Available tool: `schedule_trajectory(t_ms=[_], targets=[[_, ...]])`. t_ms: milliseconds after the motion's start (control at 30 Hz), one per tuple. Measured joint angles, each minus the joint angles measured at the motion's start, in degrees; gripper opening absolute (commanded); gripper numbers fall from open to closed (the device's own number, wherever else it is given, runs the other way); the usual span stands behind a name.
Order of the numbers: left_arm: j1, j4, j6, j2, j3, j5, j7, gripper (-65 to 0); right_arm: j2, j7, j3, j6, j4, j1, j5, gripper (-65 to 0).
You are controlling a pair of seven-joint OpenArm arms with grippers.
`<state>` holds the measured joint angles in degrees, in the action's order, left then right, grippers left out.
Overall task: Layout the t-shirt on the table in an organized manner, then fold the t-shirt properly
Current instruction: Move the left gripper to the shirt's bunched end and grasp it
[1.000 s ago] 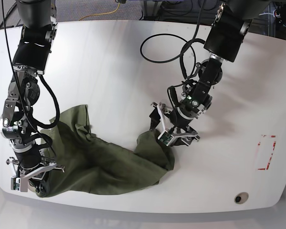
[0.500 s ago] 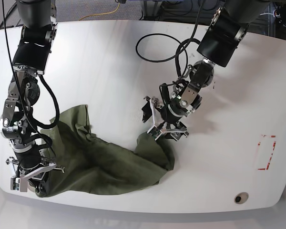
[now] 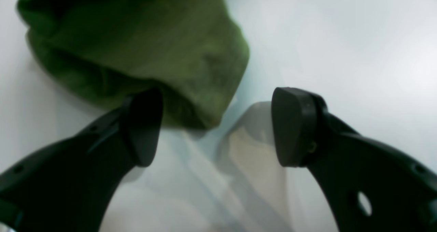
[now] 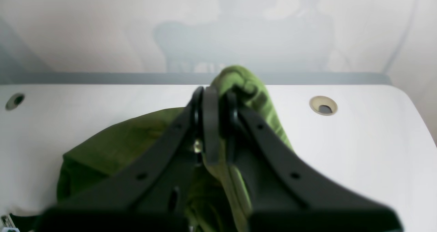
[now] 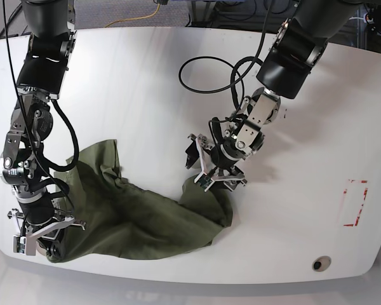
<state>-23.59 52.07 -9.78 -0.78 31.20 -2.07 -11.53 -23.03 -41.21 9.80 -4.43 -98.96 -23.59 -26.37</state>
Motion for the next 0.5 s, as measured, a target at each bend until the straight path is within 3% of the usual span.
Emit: schedule_trajectory(t_ms=[300,500], targets=[[-1.4,-2.9,0.4,1.1,-0.2,-0.3,1.1,-19.3,0.9,0.0,0.0,-0.1,0.0,0.0,0.0,-65.0],[-1.5,-3.0,0.3,1.2,-0.3,-0.3,0.9,-34.2,0.9,0.0,0.0,0.0,0.0,0.0,0.0,-65.0]])
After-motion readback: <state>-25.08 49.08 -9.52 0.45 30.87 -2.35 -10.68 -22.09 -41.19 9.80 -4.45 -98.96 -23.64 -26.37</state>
